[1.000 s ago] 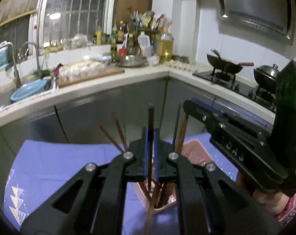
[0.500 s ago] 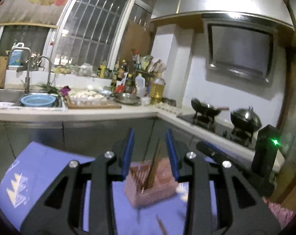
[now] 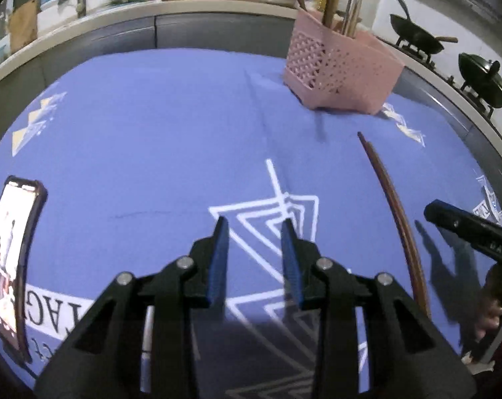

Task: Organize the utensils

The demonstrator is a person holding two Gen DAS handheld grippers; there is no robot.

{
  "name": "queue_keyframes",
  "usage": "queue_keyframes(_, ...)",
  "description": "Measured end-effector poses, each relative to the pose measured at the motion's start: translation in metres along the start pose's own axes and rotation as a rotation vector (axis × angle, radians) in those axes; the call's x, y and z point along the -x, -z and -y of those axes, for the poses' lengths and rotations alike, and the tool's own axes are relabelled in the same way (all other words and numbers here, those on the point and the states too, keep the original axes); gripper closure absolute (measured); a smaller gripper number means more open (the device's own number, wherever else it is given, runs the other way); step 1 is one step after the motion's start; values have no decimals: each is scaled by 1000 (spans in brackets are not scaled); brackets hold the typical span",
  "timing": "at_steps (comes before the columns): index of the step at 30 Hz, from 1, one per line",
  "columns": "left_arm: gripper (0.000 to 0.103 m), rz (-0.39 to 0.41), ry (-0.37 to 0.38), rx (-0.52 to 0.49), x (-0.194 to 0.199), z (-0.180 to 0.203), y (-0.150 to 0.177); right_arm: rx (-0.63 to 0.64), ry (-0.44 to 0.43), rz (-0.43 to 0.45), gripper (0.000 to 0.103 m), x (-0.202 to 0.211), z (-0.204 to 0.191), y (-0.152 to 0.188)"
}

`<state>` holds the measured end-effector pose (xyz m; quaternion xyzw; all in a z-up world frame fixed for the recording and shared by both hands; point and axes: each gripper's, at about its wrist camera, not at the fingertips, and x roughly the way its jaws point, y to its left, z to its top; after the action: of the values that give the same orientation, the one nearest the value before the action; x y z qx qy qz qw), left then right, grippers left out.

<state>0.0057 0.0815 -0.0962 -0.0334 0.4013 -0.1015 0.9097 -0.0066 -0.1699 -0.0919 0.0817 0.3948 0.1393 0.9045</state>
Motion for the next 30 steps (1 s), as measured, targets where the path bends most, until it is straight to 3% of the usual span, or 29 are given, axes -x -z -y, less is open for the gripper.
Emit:
queue_keyframes(5,71,36,-55,-56,2,7,4,46,8,-11,65,-6,-13,3)
queue_keyframes(16,65,43,-39,-58,3,4,8,226,172,18,65,-17,-34,17)
queue_keyframes(24,63,43,-30,-56,3,4,8,216,185,27,65,-17,-27,14)
queue_keyframes(30,57,41,-14,-60,2,6,7,136,179,26,65,-13,-11,8)
